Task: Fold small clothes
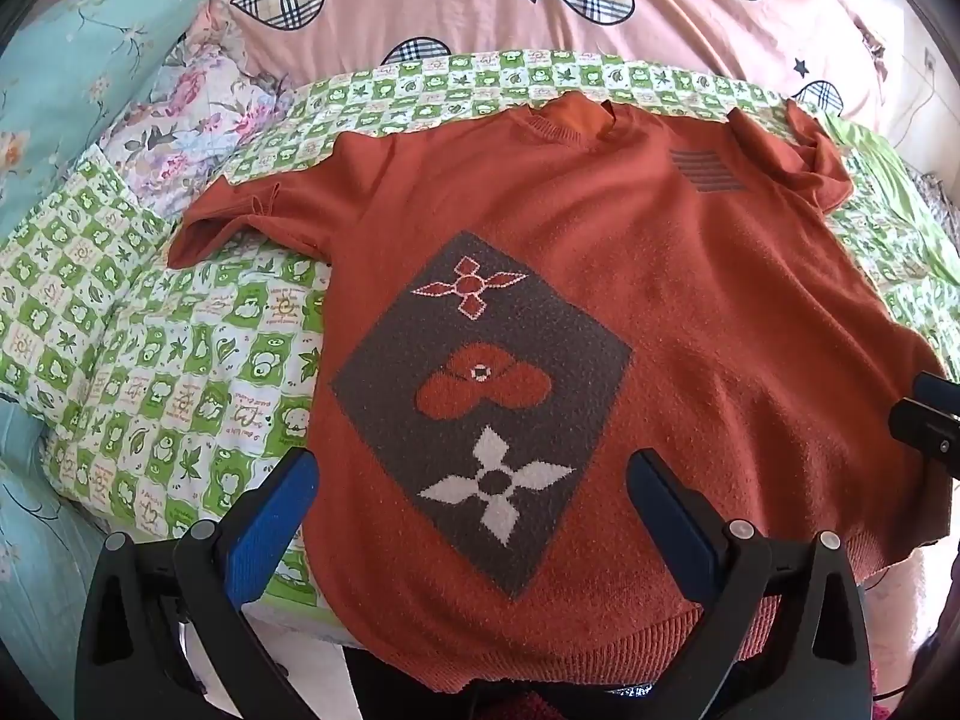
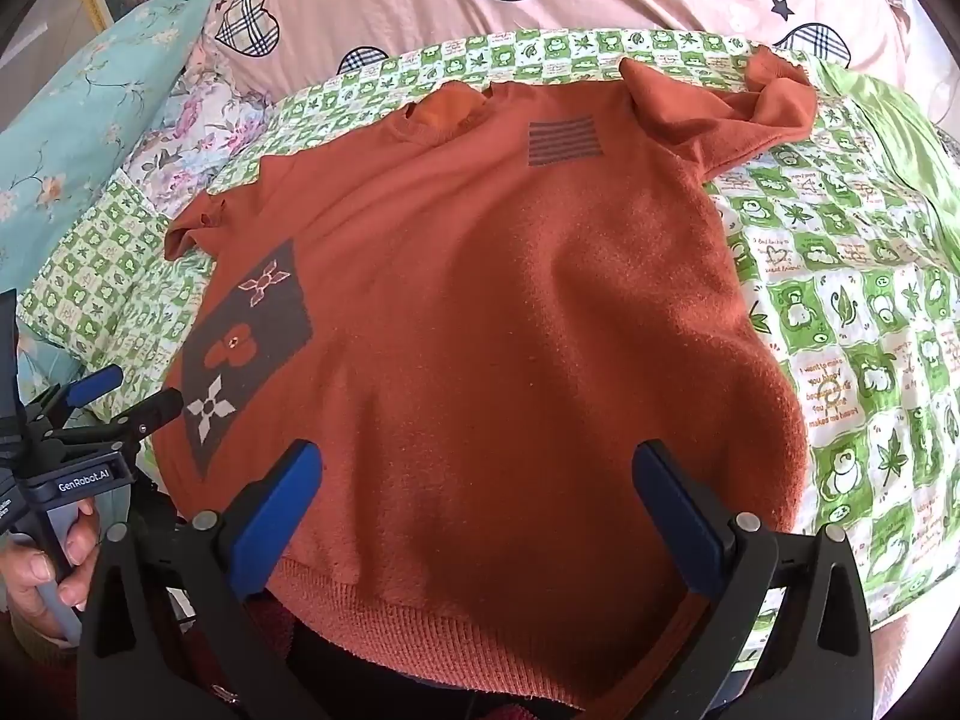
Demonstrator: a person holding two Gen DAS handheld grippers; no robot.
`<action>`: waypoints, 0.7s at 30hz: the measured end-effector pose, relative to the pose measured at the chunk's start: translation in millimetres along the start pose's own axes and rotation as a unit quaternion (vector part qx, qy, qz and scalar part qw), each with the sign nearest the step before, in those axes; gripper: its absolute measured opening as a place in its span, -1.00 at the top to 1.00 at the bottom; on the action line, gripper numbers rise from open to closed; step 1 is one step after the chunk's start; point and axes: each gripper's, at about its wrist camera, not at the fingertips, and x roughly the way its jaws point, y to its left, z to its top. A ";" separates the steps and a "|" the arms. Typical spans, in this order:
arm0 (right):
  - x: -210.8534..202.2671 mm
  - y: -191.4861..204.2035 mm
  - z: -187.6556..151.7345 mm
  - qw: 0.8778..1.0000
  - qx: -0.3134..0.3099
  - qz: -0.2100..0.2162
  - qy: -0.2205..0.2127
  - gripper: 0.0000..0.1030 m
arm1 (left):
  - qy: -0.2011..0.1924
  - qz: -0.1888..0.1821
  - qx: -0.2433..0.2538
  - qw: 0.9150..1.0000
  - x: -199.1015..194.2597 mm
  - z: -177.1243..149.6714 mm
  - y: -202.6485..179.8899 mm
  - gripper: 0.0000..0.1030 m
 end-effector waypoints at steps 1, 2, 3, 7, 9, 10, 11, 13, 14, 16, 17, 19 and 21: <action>0.2 0.1 0.2 1.000 0.000 0.000 0.000 -1.00 | -0.001 0.002 0.001 1.000 -0.2 -0.7 0.0 -0.99; 0.4 0.1 0.4 1.000 0.001 0.000 0.001 -1.00 | -0.001 0.002 0.001 1.000 -0.3 -0.5 0.1 -0.99; 0.6 -1.4 2.3 1.000 0.001 0.000 0.001 -1.00 | -0.001 0.002 0.001 1.000 -0.4 -0.3 0.2 -0.99; 0.3 3.3 1.2 1.000 0.000 0.001 0.001 -1.00 | -0.001 0.000 -0.001 1.000 -1.2 -0.6 1.3 -0.99; 0.4 3.2 1.1 1.000 0.000 0.000 0.000 -1.00 | -0.002 0.000 0.000 1.000 -3.7 3.2 -5.7 -0.99; 0.5 2.3 1.1 1.000 0.001 0.000 0.000 -1.00 | -0.001 -0.001 0.000 1.000 -3.6 3.0 -5.8 -0.99; 0.4 1.5 0.0 1.000 0.001 0.000 0.000 -1.00 | -0.001 -0.001 0.000 1.000 -3.4 3.2 -7.1 -0.99; 1.4 -0.7 0.9 1.000 0.001 0.001 0.001 -1.00 | -0.001 -0.001 0.000 1.000 -2.0 4.8 -7.8 -0.99; 1.5 -0.2 0.7 1.000 0.002 0.001 0.001 -1.00 | -0.001 -0.002 0.000 1.000 -2.2 4.9 -7.8 -0.99; 3.0 -2.4 -0.4 1.000 0.001 0.002 0.001 -1.00 | -0.001 -0.003 -0.001 1.000 -2.1 4.2 -6.4 -0.99; 3.2 -2.3 -0.1 1.000 0.001 0.002 0.001 -1.00 | -0.001 -0.003 -0.001 1.000 -2.0 4.0 -6.3 -0.99; 2.4 -2.1 1.0 1.000 0.001 0.002 0.001 -1.00 | 0.000 -0.004 -0.002 1.000 -1.2 3.8 -6.6 -0.99; 2.5 -1.7 1.0 1.000 0.001 0.002 0.002 -1.00 | -0.003 0.001 0.002 1.000 -0.9 2.8 -6.9 -0.99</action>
